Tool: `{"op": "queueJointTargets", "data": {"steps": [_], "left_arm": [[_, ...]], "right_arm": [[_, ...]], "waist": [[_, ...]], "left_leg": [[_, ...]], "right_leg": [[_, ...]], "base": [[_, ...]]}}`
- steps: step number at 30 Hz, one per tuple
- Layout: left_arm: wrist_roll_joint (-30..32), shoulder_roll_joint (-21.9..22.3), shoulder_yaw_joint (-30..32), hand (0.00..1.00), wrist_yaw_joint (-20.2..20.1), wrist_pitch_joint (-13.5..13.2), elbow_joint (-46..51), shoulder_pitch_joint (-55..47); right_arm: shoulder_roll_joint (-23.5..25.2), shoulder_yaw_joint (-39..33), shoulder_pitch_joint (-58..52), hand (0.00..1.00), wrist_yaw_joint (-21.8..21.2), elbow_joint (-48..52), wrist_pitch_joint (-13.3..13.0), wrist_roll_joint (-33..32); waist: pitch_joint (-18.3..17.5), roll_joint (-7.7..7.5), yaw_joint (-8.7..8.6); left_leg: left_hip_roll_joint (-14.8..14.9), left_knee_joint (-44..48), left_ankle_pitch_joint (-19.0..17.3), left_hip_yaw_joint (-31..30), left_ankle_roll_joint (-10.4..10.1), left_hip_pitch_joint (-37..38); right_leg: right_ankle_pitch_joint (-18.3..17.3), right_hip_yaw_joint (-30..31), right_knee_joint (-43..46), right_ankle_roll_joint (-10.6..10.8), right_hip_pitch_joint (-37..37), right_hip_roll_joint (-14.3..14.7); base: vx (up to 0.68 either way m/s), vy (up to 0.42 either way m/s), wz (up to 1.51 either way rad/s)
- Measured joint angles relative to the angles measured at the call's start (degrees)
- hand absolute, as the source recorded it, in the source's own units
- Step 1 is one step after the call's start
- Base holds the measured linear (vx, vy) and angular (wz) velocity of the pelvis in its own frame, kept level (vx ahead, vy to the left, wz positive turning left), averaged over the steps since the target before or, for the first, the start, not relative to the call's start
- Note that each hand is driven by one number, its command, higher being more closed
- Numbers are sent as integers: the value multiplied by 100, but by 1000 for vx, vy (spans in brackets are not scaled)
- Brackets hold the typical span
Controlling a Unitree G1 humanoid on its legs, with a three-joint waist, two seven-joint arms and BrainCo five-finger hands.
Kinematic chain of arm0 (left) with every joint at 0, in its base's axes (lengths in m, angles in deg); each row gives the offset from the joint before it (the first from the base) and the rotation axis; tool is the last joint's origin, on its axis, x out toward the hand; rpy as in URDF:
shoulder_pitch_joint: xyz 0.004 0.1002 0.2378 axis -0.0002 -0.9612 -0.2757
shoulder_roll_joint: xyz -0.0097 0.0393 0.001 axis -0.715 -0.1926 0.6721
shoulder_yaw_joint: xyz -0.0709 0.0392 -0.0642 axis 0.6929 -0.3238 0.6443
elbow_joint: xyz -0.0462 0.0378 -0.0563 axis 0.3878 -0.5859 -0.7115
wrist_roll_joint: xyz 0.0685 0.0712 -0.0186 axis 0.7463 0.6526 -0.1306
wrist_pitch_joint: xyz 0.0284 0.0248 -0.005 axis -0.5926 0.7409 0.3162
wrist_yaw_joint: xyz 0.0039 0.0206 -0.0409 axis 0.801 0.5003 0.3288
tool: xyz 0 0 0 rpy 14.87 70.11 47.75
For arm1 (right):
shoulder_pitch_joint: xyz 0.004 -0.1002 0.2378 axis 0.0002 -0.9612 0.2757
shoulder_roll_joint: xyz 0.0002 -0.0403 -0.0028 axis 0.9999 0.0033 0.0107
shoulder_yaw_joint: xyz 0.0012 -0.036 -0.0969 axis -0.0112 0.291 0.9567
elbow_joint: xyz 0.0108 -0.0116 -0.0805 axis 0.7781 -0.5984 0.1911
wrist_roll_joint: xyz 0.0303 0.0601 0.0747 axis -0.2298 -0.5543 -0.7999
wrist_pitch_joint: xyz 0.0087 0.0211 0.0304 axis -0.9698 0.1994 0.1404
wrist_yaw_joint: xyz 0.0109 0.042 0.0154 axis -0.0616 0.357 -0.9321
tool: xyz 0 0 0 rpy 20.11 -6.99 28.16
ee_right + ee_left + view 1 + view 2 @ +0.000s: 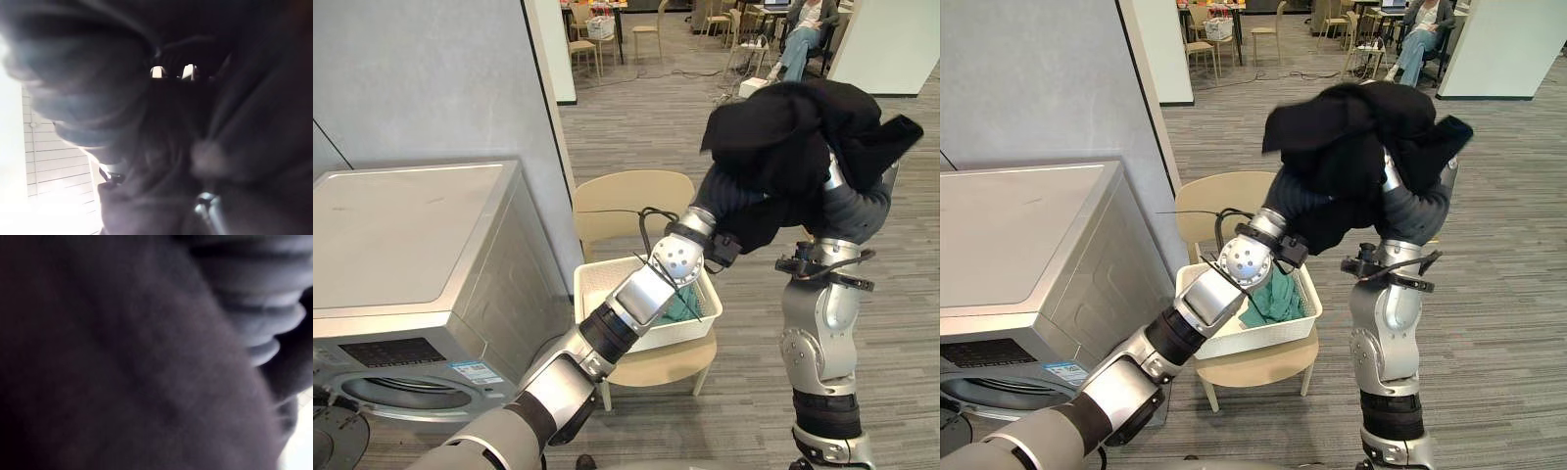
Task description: Pick up the laundry basket with both hands and put the clothes into the washing machine.
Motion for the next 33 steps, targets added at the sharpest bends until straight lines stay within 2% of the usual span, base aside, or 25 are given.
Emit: {"op": "queueJointTargets", "data": {"steps": [4, 6, 12, 16, 19, 22, 25, 26, 29, 33], "left_arm": [[0, -167, 618, 100, 7, -24, 647, 16], [0, -307, 953, 100, 18, -126, 983, 16], [115, -908, 2594, 100, 163, -476, 2121, -323], [277, -1241, 4134, 100, 264, -602, 2966, -1597], [308, -1247, 5538, 100, 401, -639, 3425, -2836], [473, -1088, 6562, 100, 480, -705, 3651, -3961], [472, -695, 7023, 100, 650, -812, 3677, -4733], [469, -379, 7183, 100, 781, -838, 3680, -5277], [438, 247, 7194, 100, 941, -838, 3671, -6113], [536, 274, 6780, 100, 984, -845, 3235, -6724]], "right_arm": [[-23, -402, -399, 0, -163, -27, 226, 8], [-19, -701, -562, 0, -150, -52, 312, 22], [3, -2419, -1059, 0, -80, -209, 304, 49], [198, -3372, -1665, 0, -3, -438, 310, 145], [517, -3920, -2159, 0, -16, -644, 414, 364], [935, -4266, -2610, 0, -51, -1164, 426, 429], [1413, -4642, -3058, 0, -16, -1553, 444, 422], [1486, -4645, -3343, 0, 13, -1837, 482, 395], [1622, -4621, -3719, 0, 94, -2269, 537, 13], [1673, -4494, -3815, 0, 21, -3230, 562, -345]], "waist": [[1, -1, -1], [1, -2, -3], [-3, 4, -35], [-34, 48, -120], [-52, 42, -140], [-230, -1, -102], [-284, -1, 17], [-305, 27, 46], [-328, 93, 238], [-321, 76, 350]], "left_leg": [[17, 0, -3, 133, -2, 0], [33, 0, -8, 205, -7, 0], [130, -1, -69, 370, -88, 32], [186, -2, -108, 424, -139, 48], [194, -1, -142, 423, -181, 21], [193, 0, -166, 393, -189, -9], [182, 1, -171, 298, -181, 14], [176, 2, -183, 264, -165, 53], [193, 0, -305, 254, -154, 153], [271, 0, -348, 454, -188, 175]], "right_leg": [[17, 139, 6, -21, -91, 14], [30, 201, 17, -37, -151, 24], [60, 433, 4, -64, -270, 123], [56, 471, -48, -69, -273, 183], [57, 465, -108, -73, -267, 190], [70, 423, -134, -91, -249, 188], [33, 272, -116, -85, -124, 173], [-34, 147, -55, -70, -34, 148], [-193, 20, 55, -72, 104, 137], [-365, -311, 93, -44, 306, 109]], "base": [[-3, -1, -15], [-15, -6, -23], [-7, -25, -20], [28, -30, -9], [40, -24, -1], [63, -14, 5], [77, -13, 27], [51, -1, 35], [-6, 1, 23], [-45, -1, 46]]}}
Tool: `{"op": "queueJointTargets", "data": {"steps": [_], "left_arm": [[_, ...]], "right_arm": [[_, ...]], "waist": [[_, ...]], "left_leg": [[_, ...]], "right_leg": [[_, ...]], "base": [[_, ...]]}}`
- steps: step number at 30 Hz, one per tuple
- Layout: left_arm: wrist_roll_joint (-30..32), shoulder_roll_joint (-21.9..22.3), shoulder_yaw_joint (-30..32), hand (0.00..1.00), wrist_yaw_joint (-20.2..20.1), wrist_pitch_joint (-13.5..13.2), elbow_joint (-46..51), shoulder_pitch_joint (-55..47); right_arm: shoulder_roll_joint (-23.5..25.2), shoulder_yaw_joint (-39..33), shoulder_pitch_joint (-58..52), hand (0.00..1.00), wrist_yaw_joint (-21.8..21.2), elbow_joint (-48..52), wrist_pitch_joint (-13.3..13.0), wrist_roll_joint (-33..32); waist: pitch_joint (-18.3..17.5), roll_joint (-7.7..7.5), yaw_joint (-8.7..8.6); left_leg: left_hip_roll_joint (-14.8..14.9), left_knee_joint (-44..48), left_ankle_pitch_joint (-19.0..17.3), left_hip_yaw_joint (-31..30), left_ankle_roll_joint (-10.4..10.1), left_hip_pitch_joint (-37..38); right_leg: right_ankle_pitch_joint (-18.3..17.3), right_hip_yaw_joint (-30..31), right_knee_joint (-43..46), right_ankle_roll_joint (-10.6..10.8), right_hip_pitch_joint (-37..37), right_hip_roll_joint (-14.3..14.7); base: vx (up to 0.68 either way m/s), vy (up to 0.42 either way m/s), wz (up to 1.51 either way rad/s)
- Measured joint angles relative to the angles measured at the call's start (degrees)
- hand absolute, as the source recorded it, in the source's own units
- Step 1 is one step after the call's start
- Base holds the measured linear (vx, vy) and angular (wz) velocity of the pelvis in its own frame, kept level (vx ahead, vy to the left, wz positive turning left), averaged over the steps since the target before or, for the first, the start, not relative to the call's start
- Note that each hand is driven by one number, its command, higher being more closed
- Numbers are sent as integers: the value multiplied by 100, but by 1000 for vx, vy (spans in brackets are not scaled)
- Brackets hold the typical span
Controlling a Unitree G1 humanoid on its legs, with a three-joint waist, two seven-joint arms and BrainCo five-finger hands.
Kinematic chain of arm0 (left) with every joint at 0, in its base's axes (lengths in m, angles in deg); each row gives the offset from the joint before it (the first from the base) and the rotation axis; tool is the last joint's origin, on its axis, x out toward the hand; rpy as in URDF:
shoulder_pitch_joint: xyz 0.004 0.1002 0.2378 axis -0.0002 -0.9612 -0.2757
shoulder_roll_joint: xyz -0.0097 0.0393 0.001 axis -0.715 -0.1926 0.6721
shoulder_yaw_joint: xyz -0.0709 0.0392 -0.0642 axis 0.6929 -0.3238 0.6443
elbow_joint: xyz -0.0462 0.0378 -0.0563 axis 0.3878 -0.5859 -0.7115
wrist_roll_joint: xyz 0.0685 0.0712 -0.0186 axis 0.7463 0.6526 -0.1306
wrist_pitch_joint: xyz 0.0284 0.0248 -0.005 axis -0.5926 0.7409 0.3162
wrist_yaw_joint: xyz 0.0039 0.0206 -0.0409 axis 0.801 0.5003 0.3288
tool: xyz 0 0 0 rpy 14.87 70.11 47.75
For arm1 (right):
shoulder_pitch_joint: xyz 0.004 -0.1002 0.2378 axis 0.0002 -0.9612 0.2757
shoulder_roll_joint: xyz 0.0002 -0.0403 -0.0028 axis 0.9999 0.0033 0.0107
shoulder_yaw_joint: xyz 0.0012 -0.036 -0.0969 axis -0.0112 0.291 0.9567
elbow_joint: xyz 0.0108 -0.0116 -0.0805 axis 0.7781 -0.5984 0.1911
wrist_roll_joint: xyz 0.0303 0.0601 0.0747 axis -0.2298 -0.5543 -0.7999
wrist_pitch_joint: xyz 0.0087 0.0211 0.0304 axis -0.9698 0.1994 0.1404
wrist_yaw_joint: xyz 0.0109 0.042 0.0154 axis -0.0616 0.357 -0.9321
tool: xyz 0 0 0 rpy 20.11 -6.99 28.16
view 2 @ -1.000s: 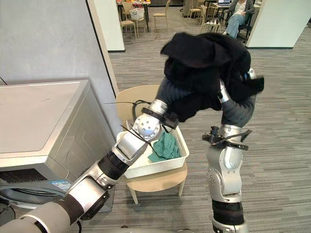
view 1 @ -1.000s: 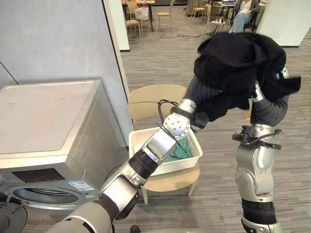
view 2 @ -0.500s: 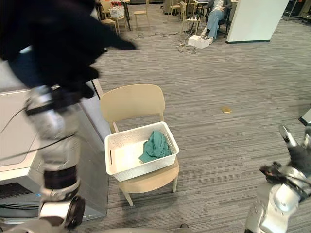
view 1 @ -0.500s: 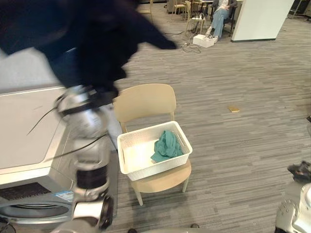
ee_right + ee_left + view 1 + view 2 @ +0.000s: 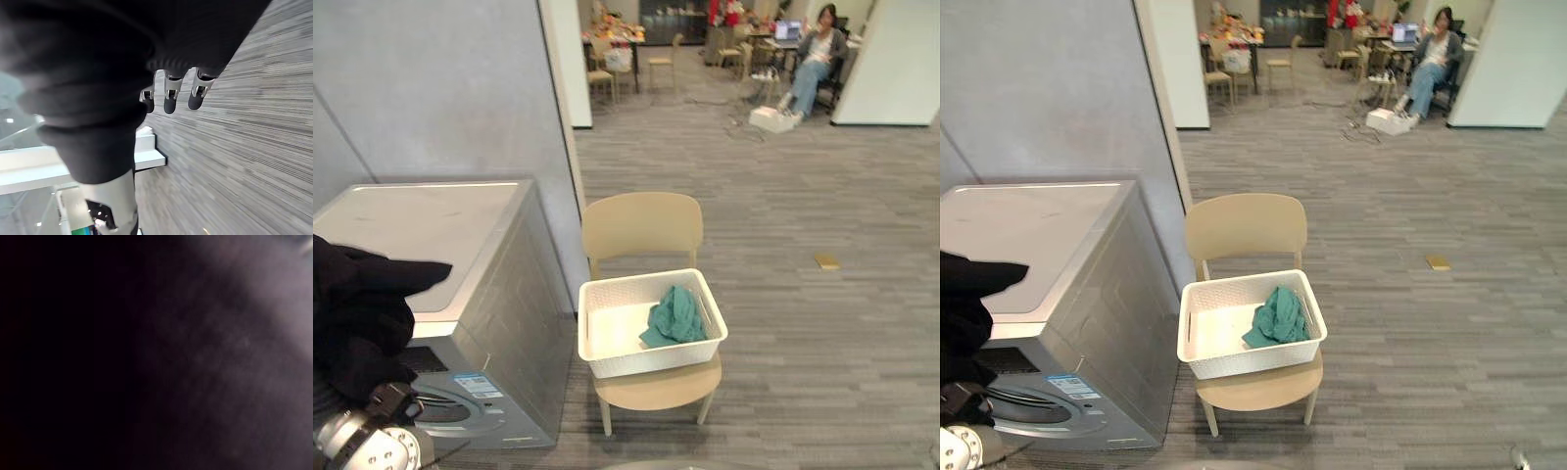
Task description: Pick up the laundry basket with both hands and put the clothes into the washing machine.
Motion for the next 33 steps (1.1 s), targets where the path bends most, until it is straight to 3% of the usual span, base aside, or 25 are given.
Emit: {"op": "queueJointTargets", "data": {"steps": [1, 2, 4, 8, 13, 17, 20, 21, 23, 24, 25, 26, 27, 28, 31, 32, 33], "left_arm": [[146, 4, -149, 100, -30, -71, -493, -75], [156, 5, -247, 100, -64, -88, -840, -84], [157, 48, -510, 100, -228, 57, -2165, -91], [143, 26, -824, 100, -504, 345, -4700, -43], [104, -21, -756, 100, -965, 641, -7227, 62], [21, -52, -620, 100, -1123, 724, -7459, 110], [26, -63, -617, 100, -1210, 716, -7274, 447], [28, -60, -660, 100, -1215, 704, -7069, 644], [31, -55, -905, 100, -1232, 704, -6898, 969], [34, -65, -1120, 100, -1254, 705, -6799, 1093], [33, -81, -1090, 100, -1259, 710, -6782, 1235], [33, -112, -1105, 100, -1248, 707, -6730, 1383], [37, -95, -1220, 100, -1249, 694, -6621, 1576], [44, -100, -1318, 100, -1249, 694, -6588, 1564], [156, -110, -1438, 100, -1208, 700, -6556, 1576], [161, -114, -1525, 100, -1208, 704, -6557, 1597], [221, -123, -1746, 100, -1218, 703, -6578, 1657]], "right_arm": [[-8, 146, 10, 0, -90, -388, -4, -95], [-16, 257, 22, 0, -125, -619, -6, -118], [-75, 605, 150, 0, -228, -1464, 95, -237], [-232, 1380, 471, 0, -321, -3117, 289, -224], [-311, 1282, 963, 0, -433, -4499, 441, 36], [-323, 1317, 1225, 0, -429, -4794, 538, 354], [-532, 1800, 1515, 0, -422, -4798, 518, 558], [-627, 2016, 1600, 0, -406, -4788, 516, 580], [-739, 2123, 1764, 0, -389, -4768, 516, 577], [-856, 2159, 1872, 0, -367, -4738, 508, 578], [-842, 2175, 2032, 0, -337, -4738, 507, 579], [-815, 2169, 2154, 0, -313, -4705, 480, 580], [-792, 2218, 2254, 0, -292, -4623, 472, 584], [-773, 2224, 2228, 0, -298, -4431, 453, 583], [-733, 2167, 2200, 0, -292, -4364, 435, 569], [-718, 2112, 2187, 0, -292, -4411, 429, 566], [-724, 1931, 2226, 0, -285, -4538, 425, 501]], "waist": [[-59, -101, 37], [-54, -87, 90], [-25, 4, 167], [7, -149, 212], [116, -148, 270], [464, -106, 292], [904, -15, 308], [1048, -78, 319], [1179, -2, 347], [1315, 187, 321], [1328, 73, 291], [1382, -122, 330], [1461, -179, 377], [1451, -123, 372], [1320, 81, 279], [1282, 105, 274], [1184, 166, 244]], "left_leg": [[11, 10, -17, 211, -23, 43], [16, 85, 13, 300, 16, 40], [8, 47, 23, 390, 22, 70], [-57, 16, 20, 458, 21, 170], [-70, 10, 17, 227, 21, 323], [-67, 18, 18, -170, 21, 303], [41, 470, 257, -710, 78, -177], [48, 560, 361, -1022, 69, -461], [-6, 527, 646, -1462, 139, -891], [35, 209, 488, -1405, 333, -945], [19, 145, -139, -775, 716, -1040], [21, 555, -301, -419, 903, -1193], [208, 2037, -327, 21, 993, -1498], [585, 3138, -471, 329, 1080, -1507], [1303, 3988, -1088, 926, 853, -818], [1379, 3950, -1094, 978, 822, -722], [1323, 3404, -1058, 986, 522, -591]], "right_leg": [[-2, -60, -70, -3, 52, -101], [-1, -62, -73, -2, 57, -128], [-5, -115, -20, 36, 86, -144], [-99, -73, 161, 74, 106, -196], [-210, -77, 197, 46, 250, -163], [-408, -368, 348, -18, 463, -124], [-674, -764, 1077, -127, 176, -95], [-881, -1035, 1452, -171, -13, -122], [-1190, -1512, 2048, -283, -330, -213], [-1256, -1885, 2210, -357, -375, -269], [-1232, -2170, 2086, -390, -368, -389], [-1161, -2330, 2057, -433, -382, -537], [-1106, -2590, 2078, -503, -349, -773], [-1063, -2863, 2007, -536, -210, -748], [-1017, -3437, 1965, -464, 107, -748], [-983, -3527, 1924, -408, 138, -749], [-859, -3755, 1856, -343, 132, -768]], "base": [[-4, 45, 28], [-2, 37, 19], [-12, 4, 6], [2, 13, -3], [61, -22, 3], [20, -54, 47], [2, -90, 79], [-103, -121, 111], [-154, -154, 137], [-135, -91, 156], [-94, -47, 131], [-31, -43, 124], [-30, -98, 114], [-52, -101, 101], [-57, 22, 96], [7, 119, 103], [68, 182, 105]]}}
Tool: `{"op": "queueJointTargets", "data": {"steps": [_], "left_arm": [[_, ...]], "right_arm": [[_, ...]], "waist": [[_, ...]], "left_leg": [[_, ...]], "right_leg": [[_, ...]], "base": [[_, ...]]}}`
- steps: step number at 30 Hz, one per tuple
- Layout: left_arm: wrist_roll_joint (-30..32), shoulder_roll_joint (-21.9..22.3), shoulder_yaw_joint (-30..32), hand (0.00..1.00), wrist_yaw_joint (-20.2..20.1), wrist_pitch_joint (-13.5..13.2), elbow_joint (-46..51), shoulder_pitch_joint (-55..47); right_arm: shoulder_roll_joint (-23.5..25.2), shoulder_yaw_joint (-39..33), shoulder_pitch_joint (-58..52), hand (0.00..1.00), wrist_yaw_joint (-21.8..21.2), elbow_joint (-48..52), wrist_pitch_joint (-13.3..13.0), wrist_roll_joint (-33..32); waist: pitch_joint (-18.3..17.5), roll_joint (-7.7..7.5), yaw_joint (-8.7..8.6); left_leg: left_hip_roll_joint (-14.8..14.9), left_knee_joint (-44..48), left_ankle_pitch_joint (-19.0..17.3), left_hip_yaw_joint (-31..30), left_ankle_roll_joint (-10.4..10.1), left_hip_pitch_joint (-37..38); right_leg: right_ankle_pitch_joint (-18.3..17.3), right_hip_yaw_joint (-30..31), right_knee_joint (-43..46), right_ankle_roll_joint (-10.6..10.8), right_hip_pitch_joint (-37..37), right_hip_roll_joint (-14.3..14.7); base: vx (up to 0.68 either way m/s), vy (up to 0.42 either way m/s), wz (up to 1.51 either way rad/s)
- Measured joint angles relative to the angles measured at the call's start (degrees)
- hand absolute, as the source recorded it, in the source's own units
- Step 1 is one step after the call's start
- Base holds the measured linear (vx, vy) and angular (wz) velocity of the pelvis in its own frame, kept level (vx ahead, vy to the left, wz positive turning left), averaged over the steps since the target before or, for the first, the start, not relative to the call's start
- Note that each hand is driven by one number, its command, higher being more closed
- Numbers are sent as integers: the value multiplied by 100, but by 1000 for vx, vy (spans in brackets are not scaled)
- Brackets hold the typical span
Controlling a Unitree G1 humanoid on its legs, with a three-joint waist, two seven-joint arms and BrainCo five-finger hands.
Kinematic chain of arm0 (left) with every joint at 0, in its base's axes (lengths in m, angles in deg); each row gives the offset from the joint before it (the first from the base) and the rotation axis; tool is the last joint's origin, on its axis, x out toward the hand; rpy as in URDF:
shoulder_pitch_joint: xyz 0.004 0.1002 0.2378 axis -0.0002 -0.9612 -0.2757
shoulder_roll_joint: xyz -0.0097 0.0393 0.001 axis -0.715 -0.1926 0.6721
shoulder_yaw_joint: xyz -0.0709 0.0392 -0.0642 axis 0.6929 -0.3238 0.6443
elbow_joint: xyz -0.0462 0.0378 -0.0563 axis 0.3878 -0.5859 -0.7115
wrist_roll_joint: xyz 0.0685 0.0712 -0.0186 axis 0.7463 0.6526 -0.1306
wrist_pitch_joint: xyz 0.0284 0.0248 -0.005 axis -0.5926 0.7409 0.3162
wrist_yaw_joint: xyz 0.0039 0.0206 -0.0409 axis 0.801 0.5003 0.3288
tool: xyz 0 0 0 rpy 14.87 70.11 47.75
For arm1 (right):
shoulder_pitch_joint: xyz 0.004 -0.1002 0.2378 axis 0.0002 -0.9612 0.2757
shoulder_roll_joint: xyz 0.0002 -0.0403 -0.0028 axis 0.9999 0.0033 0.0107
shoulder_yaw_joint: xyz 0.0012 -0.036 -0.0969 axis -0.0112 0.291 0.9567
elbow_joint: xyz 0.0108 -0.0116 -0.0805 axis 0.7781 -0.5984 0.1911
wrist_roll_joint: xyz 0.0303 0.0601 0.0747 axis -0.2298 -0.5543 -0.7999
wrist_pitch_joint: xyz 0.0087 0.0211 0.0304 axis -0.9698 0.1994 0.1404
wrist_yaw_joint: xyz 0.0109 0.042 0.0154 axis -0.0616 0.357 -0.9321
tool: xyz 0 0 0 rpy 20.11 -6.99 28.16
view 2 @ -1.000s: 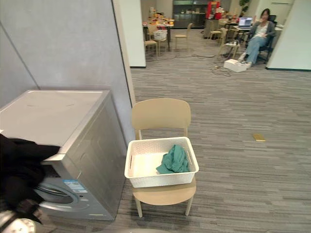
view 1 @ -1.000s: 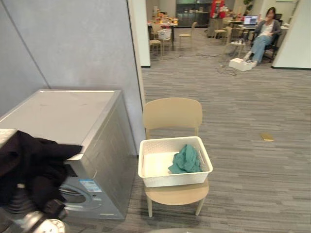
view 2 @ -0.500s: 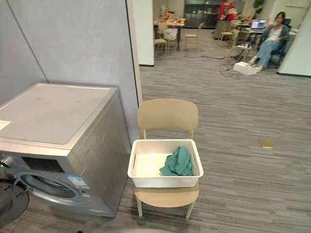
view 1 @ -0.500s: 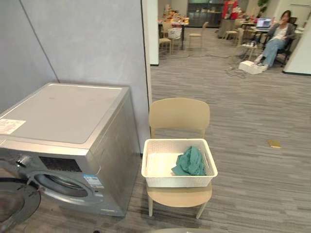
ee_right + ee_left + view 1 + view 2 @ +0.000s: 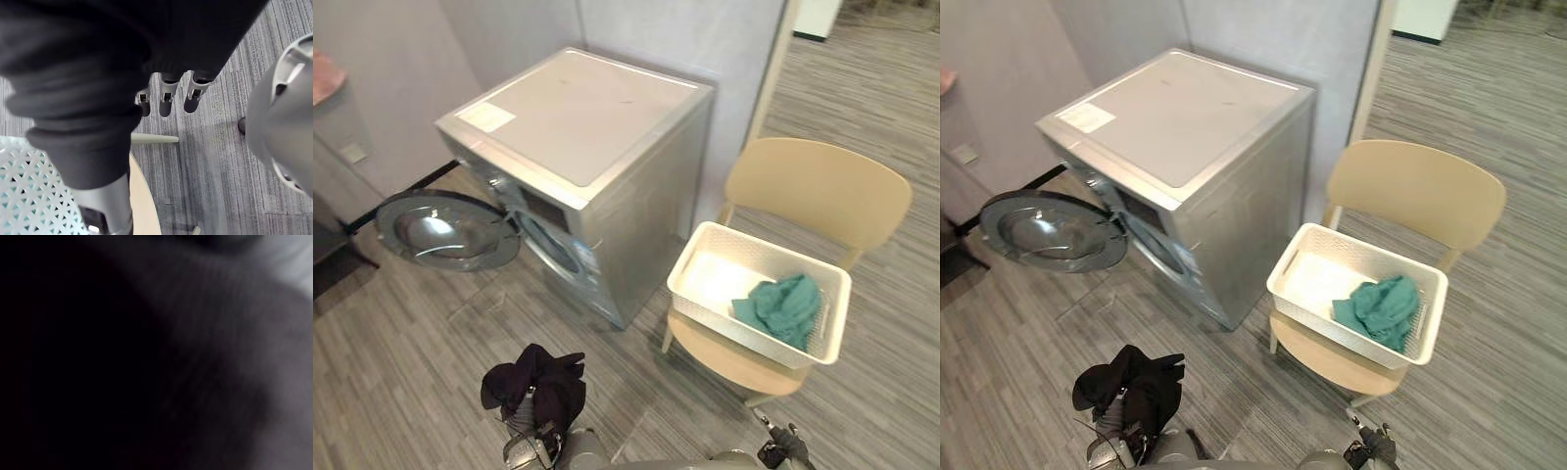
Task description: Pick up the laundry basket with both hands and put the clothes into the washing machine.
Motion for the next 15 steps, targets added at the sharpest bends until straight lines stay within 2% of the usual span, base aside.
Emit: {"op": "queueJointTargets", "data": {"steps": [1, 2, 3, 4, 5, 6, 7, 8, 9, 10, 11, 14, 15], "left_arm": [[65, -3, -139, 100, -7, -1, -41, 84], [101, -14, -282, 100, 0, -2, -62, 149], [152, -55, -486, 100, -1, -3, -107, 184], [165, -95, -666, 100, -9, 3, -207, 172], [170, -158, -692, 100, -5, 6, -269, 130], [172, -289, -697, 100, -3, 15, -348, 75], [178, -482, -722, 100, -14, 18, -442, 50], [188, -523, -769, 100, -10, 10, -499, 47], [189, -485, -815, 100, -10, -13, -483, 30], [186, -448, -838, 100, -7, -28, -483, 4], [185, -395, -931, 100, -18, -34, -491, -14], [183, -203, -1016, 100, -88, -48, -561, -28], [185, -222, -1102, 100, -130, -83, -662, -80]], "right_arm": [[6, -129, 46, 0, 8, -81, 49, -96], [-20, -235, 82, 0, 16, -222, 70, -194], [-47, -223, 115, 0, 16, -338, 79, -295], [-59, -199, 178, 0, 13, -390, 84, -395], [-34, -162, 207, 0, 11, -387, 96, -422], [7, -64, 270, 0, 2, -380, 105, -434], [47, 23, 306, 0, -2, -386, 102, -434], [-28, 61, 327, 0, 0, -435, 105, -432], [-64, 92, 377, 0, 7, -476, 119, -417], [-113, 144, 428, 0, 11, -486, 129, -397], [-228, 240, 528, 0, 1, -484, 151, -341], [-388, 296, 667, 0, -2, -483, 215, -242], [-400, 284, 590, 0, -4, -477, 250, -200]], "waist": [[-30, 23, -2], [-100, 78, -27], [-101, 24, -85], [-82, 66, -100], [-111, 38, -95], [-146, -31, -92], [-183, -199, -118], [-226, -118, -97], [-265, -148, -49], [-269, -103, -2], [-235, -7, 28], [-144, 95, 28], [-133, 80, 9]], "left_leg": [[-244, -625, -57, -52, -286, 115], [-470, -1212, -48, -89, -350, 276], [-699, -1769, 66, -136, -529, 390], [-761, -2067, 97, -215, -571, 522], [-740, -2093, 110, -222, -583, 540], [-726, -2111, 112, -211, -585, 597], [-910, -2195, 110, -246, -587, 673], [-964, -2374, 127, -284, -616, 783], [-1028, -2479, 135, -260, -621, 864], [-1084, -2533, 141, -244, -614, 886], [-1226, -2640, 187, -244, -545, 882], [-1599, -2822, 249, -393, -388, 886], [-1749, -2804, 164, -602, -269, 967]], "right_leg": [[126, -119, -99, 60, 12, -2], [285, -220, -211, 66, 18, 9], [455, -210, -121, -44, -12, -58], [464, 4, 153, -49, -201, -142], [319, 218, -263, 237, -207, 45], [485, 434, -1051, 262, -175, 336], [1249, 612, -1553, 144, -150, 412], [1347, 625, -1561, 185, -69, 357], [1349, 610, -1518, 181, -86, 301], [1349, 620, -1489, 181, -112, 253], [1347, 614, -1344, 184, -175, 87], [1302, 614, -585, 157, -383, -447], [1267, 861, 95, -10, -443, -786]], "base": [[84, 278, 126], [90, 355, 122], [84, 365, 106], [49, 269, 68], [37, 149, 19], [48, 18, 6], [101, 22, 26], [93, 47, 23], [69, 79, 7], [33, 78, -13], [14, 119, 3], [9, 105, 38], [40, 174, 94]]}}
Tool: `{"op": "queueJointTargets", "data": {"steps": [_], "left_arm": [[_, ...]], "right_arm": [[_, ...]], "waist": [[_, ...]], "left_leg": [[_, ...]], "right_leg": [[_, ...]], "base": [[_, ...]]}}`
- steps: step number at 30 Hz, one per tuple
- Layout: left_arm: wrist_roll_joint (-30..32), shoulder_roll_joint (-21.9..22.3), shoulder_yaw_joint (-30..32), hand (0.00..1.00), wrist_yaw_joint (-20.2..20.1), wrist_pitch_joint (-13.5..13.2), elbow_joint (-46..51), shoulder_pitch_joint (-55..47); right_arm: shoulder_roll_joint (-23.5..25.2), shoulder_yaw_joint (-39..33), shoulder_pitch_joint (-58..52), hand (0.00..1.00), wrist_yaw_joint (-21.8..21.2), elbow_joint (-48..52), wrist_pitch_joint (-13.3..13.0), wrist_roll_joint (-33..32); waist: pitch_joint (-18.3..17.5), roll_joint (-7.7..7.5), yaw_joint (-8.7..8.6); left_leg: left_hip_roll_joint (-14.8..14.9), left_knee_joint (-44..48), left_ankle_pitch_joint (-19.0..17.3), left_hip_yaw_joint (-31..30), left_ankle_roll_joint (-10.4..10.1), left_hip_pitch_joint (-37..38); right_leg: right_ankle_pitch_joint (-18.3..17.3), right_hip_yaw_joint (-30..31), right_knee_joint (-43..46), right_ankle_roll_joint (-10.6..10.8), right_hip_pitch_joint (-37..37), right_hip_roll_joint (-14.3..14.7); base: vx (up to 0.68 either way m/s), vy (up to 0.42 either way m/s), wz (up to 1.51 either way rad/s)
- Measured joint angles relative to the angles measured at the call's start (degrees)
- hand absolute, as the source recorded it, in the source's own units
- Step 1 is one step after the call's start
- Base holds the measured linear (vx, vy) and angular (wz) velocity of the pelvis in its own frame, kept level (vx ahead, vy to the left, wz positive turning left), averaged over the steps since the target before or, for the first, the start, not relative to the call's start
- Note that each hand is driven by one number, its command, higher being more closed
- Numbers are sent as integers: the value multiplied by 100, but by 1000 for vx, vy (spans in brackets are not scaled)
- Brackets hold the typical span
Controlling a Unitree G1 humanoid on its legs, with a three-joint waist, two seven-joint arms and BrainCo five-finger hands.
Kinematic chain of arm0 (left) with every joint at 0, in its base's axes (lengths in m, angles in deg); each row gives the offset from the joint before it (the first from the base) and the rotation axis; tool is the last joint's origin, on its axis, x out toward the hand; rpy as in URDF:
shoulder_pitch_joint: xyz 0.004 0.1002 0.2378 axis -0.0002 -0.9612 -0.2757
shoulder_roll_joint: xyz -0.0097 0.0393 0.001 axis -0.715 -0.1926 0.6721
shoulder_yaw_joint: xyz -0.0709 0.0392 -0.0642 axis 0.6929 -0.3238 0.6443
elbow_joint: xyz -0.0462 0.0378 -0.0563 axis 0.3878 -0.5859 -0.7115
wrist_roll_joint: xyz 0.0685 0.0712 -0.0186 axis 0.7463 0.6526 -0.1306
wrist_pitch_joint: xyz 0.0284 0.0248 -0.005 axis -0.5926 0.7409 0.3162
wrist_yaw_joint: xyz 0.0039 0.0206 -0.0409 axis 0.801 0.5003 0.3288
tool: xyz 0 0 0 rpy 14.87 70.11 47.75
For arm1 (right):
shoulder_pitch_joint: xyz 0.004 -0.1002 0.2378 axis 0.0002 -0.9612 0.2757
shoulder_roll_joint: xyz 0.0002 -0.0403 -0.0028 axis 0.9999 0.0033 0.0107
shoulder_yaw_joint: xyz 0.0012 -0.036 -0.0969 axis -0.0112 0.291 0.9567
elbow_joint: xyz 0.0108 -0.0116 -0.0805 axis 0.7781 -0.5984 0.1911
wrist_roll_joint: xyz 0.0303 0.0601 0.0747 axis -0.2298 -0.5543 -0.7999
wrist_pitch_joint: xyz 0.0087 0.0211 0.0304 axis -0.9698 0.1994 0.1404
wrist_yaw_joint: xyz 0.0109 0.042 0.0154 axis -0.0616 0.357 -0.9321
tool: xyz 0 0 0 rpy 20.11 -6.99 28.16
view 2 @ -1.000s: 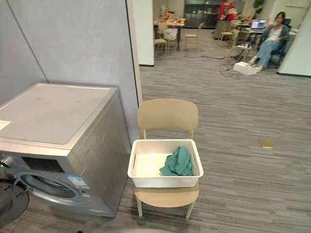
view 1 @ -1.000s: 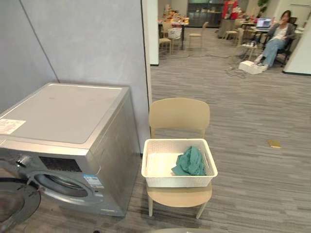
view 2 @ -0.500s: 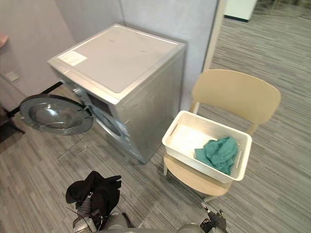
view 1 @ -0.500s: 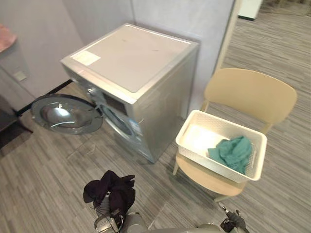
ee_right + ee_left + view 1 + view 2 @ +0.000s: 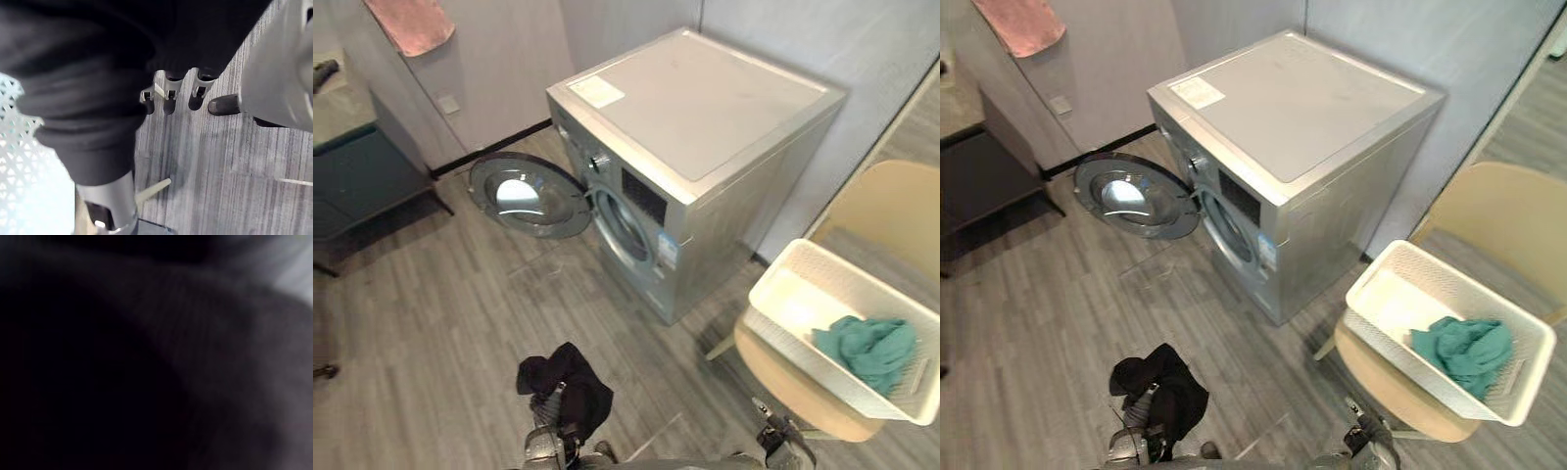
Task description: Pick up the laundry basket with both hands and put the clothes into the washing machine.
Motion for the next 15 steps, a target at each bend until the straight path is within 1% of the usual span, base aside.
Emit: {"op": "queueJointTargets", "data": {"steps": [1, 2, 3, 4, 5, 6, 7, 8, 9, 10, 11, 12, 13, 14, 15], "left_arm": [[1, -37, -58, 100, -19, -11, -104, -34], [-2, -77, -93, 100, -24, -16, -180, -37], [-4, -192, -33, 100, -22, -19, -242, -25], [-10, -352, 48, 100, -15, -14, -348, 5], [-6, -391, 147, 100, -20, -5, -384, 11], [-5, -371, 405, 100, -21, 46, -463, -6], [-15, -319, 562, 100, -34, 75, -486, 6], [-3, -276, 617, 100, -62, 86, -483, 8], [63, -245, 677, 100, -134, 107, -542, 89], [95, -178, 676, 100, -149, 127, -573, 129], [139, -70, 665, 100, -183, 133, -563, 228], [183, 37, 638, 100, -236, 142, -560, 320], [196, 148, 597, 100, -267, 144, -559, 380], [217, 225, 509, 100, -380, 149, -564, 445], [236, 232, 509, 100, -395, 150, -562, 476]], "right_arm": [[18, 4, -115, 0, -13, 16, 11, 11], [76, 0, -219, 0, -18, 69, -35, 32], [192, 13, -225, 0, -36, 73, -8, 21], [344, 9, -206, 0, -91, 113, -31, -14], [406, -4, -207, 0, -125, 111, -45, -34], [496, -37, -226, 0, -141, 108, -91, -86], [532, -101, -258, 0, -146, 109, -107, -145], [568, -153, -329, 0, -146, 108, -107, -181], [599, -283, -428, 0, -155, 85, -103, -185], [641, -395, -491, 0, -157, 87, -100, -182], [662, -679, -555, 0, -149, 104, -113, -183], [645, -798, -602, 0, -140, 103, -107, -182], [644, -878, -675, 0, -146, 105, -85, -181], [704, -934, -777, 0, -165, 128, -89, -182], [706, -945, -807, 0, -174, 137, -88, -184]], "waist": [[6, -35, -43], [37, -17, -135], [36, -111, -128], [73, -283, -123], [112, -368, -117], [170, -495, -113], [169, -532, -119], [135, -602, -127], [112, -661, -149], [55, -661, -139], [-10, -502, -151], [-12, -420, -217], [-19, -365, -283], [-47, -306, -352], [-54, -320, -368]], "left_leg": [[-83, 7, -71, -230, 106, 82], [-44, 18, -136, -532, 155, 149], [6, 67, -181, -716, 211, 89], [51, 61, -180, -931, 202, 4], [62, 27, -176, -1018, 197, 21], [94, -27, -193, -1131, 172, 78], [123, -36, -225, -1215, 123, 88], [80, -75, -254, -1219, 81, 133], [-29, -226, -245, -1275, 43, 243], [-14, -252, -247, -1282, -13, 303], [78, 155, -411, -1215, -125, 132], [85, 631, -670, -1231, -109, 1], [71, 833, -742, -1267, -58, 13], [155, 852, -753, -1345, -41, 130], [173, 854, -754, -1416, -41, 181]], "right_leg": [[10, 597, 558, -345, -105, -136], [-226, 1732, 979, -341, -386, 51], [-582, 2550, 1081, -177, -611, 489], [-870, 3074, 1103, -166, -887, 995], [-986, 3176, 1105, -173, -988, 1204], [-1118, 3263, 1042, -157, -1171, 1592], [-1127, 3286, 887, -141, -1300, 1854], [-1094, 3198, 567, -108, -1391, 2044], [-1168, 3045, 287, -339, -1354, 2085], [-1205, 2935, 200, -268, -1303, 2090], [-1158, 2739, 103, -350, -1229, 2069], [-1184, 2591, 79, -356, -1136, 2037], [-1196, 2477, 102, -407, -1015, 2029], [-1252, 2367, 74, -535, -736, 2071], [-1254, 2334, 50, -537, -641, 2098]], "base": [[84, 142, 135], [89, 58, 131], [83, -47, 128], [45, -79, 83], [41, -100, 73], [43, -97, 54], [49, -110, 49], [117, -168, 42], [154, -139, 31], [312, -123, 38], [375, -34, 46], [401, -39, 62], [400, -45, 74], [287, -30, 58], [296, -26, 56]]}}
